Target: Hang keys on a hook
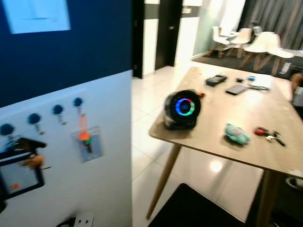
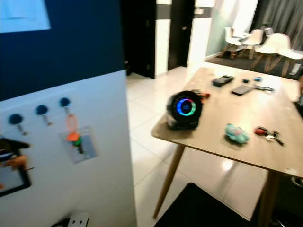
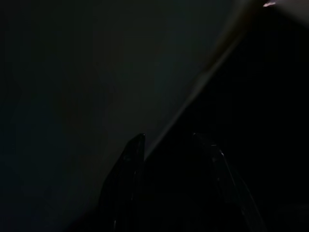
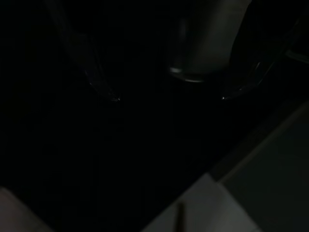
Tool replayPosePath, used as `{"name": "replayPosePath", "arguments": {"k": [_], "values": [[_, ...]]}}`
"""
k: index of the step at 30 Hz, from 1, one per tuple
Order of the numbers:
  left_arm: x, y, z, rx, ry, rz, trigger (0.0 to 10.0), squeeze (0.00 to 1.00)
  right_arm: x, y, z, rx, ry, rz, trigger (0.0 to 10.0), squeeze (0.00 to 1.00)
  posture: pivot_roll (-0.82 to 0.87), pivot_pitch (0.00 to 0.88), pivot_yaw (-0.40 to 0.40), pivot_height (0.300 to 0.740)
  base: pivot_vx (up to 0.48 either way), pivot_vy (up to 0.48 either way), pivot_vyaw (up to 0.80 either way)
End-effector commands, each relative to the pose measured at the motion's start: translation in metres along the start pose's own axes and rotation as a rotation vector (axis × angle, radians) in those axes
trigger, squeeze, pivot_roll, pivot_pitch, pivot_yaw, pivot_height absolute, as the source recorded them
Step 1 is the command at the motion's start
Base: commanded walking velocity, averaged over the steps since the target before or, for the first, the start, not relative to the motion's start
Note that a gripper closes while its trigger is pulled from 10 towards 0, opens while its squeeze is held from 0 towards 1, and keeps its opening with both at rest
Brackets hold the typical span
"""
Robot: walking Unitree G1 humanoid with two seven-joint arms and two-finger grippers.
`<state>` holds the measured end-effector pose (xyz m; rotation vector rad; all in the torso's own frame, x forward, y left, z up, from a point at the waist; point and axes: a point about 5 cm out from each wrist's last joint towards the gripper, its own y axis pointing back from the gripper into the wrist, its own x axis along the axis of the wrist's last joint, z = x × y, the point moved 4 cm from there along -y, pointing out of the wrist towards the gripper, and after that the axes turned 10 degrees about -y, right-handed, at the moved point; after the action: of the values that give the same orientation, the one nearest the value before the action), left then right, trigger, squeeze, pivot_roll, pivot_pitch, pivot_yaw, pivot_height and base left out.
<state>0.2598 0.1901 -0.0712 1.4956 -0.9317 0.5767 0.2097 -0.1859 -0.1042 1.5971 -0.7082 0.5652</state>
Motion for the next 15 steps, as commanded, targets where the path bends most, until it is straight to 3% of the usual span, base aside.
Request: {"name": "replayPosePath", "arguments": {"k": [1,3,4,7,15], "values": [[-0.006,0.003,0.001,-0.012,0.0,-0.007,10.0,0.0,-0.008,0.001,-0.003,0.005,-0.003,-0.025,10.0,0.0,0.02,0.067,0.016,0.74,0.0,0.0,-0.8],[-0.005,0.004,0.004,-0.036,-0.008,0.006,10.0,0.0,-0.008,0.001,-0.003,0.007,0.001,-0.028,10.0,0.0,0.02,0.064,0.014,0.74,0.0,0.0,-0.8],[-0.004,0.007,0.017,-0.127,-0.038,0.05,10.0,0.0,-0.009,0.001,-0.003,0.011,0.01,-0.035,10.0,0.0,0.02,0.061,0.009,0.74,0.0,0.0,-0.8],[-0.002,0.009,0.026,-0.194,-0.058,0.089,10.0,0.0,-0.01,0.002,-0.003,0.012,0.015,-0.04,10.0,0.0,0.02,0.058,0.008,0.74,0.0,0.0,-0.8],[0.003,0.012,0.027,-0.215,-0.056,0.138,10.0,0.0,-0.01,0.002,0.0,0.002,0.019,-0.042,10.0,0.0,0.02,0.047,0.008,0.74,0.0,0.0,-0.8]]}}
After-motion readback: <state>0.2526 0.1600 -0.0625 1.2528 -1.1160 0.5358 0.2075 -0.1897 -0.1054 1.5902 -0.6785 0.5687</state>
